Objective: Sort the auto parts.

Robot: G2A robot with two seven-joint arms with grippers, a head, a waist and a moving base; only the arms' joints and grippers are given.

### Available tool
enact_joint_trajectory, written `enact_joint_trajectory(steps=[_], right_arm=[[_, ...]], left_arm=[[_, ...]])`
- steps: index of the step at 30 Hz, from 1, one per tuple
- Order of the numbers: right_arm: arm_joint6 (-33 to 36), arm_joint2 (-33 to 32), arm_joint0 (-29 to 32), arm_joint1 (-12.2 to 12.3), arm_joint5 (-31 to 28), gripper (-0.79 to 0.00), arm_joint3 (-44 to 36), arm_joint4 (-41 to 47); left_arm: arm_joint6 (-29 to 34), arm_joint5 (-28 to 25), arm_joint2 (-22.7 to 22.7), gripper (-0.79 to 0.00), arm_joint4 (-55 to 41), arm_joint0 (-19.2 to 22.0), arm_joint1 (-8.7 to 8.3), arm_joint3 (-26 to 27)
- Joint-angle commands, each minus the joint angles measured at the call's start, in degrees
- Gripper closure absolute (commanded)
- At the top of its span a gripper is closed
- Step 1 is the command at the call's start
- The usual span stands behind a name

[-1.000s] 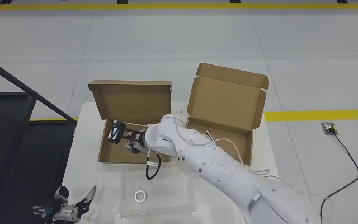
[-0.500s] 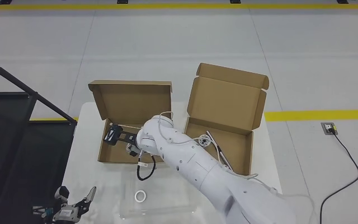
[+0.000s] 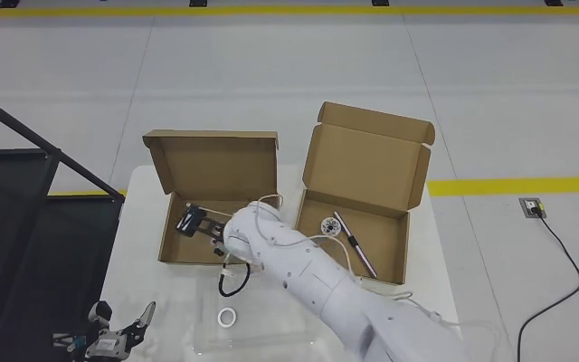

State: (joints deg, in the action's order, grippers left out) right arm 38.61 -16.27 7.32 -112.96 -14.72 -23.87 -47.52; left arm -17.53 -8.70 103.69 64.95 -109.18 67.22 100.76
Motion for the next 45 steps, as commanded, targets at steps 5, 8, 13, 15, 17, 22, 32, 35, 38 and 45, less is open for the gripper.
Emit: enact_joint_trajectory(steps=[5, 8, 13, 15, 17, 22, 32, 35, 38, 45], right_arm=[[-0.21, 0.84, 2.02, -1.05, 6.38, 0.000, 2.37, -3.85], [0.63, 0.58, 2.67, -1.62, 8.42, 0.000, 3.80, -4.20], [0.29, -0.27, 3.35, -2.12, 11.27, 0.000, 6.86, -3.90], [-0.41, -0.60, 3.75, -2.11, 11.25, 0.000, 7.69, -3.46], [-0.76, -0.97, 3.98, -2.08, 10.91, 0.000, 8.51, -2.92], [-1.57, -1.80, 4.17, -1.99, 9.99, -0.286, 9.92, -1.93], [-3.06, -2.78, 3.86, -1.91, 9.80, -0.292, 10.31, -1.74], [-4.96, -3.02, 3.73, -1.78, 7.78, -0.299, 9.82, -1.98], [-8.47, -3.26, 3.53, -1.45, 3.69, -0.299, 9.66, -2.66], [-21.92, -3.00, 4.49, 0.44, -6.35, -0.305, 7.48, -6.94]], left_arm=[[0.00, 0.00, 0.00, -0.785, 0.00, 0.00, 0.00, 0.00], [0.00, 0.00, 0.00, -0.785, 0.00, 0.00, 0.00, 0.00], [0.00, 0.00, 0.00, -0.785, 0.00, 0.00, 0.00, 0.00], [0.00, 0.00, 0.00, -0.785, 0.00, 0.00, 0.00, 0.00], [0.00, 0.00, 0.00, -0.785, 0.00, 0.00, 0.00, 0.00], [0.00, 0.00, 0.00, -0.785, 0.00, 0.00, 0.00, 0.00], [0.00, 0.00, 0.00, -0.785, 0.00, 0.00, 0.00, 0.00], [0.00, 0.00, 0.00, -0.785, 0.00, 0.00, 0.00, 0.00], [0.00, 0.00, 0.00, -0.785, 0.00, 0.00, 0.00, 0.00], [0.00, 0.00, 0.00, -0.785, 0.00, 0.00, 0.00, 0.00]])
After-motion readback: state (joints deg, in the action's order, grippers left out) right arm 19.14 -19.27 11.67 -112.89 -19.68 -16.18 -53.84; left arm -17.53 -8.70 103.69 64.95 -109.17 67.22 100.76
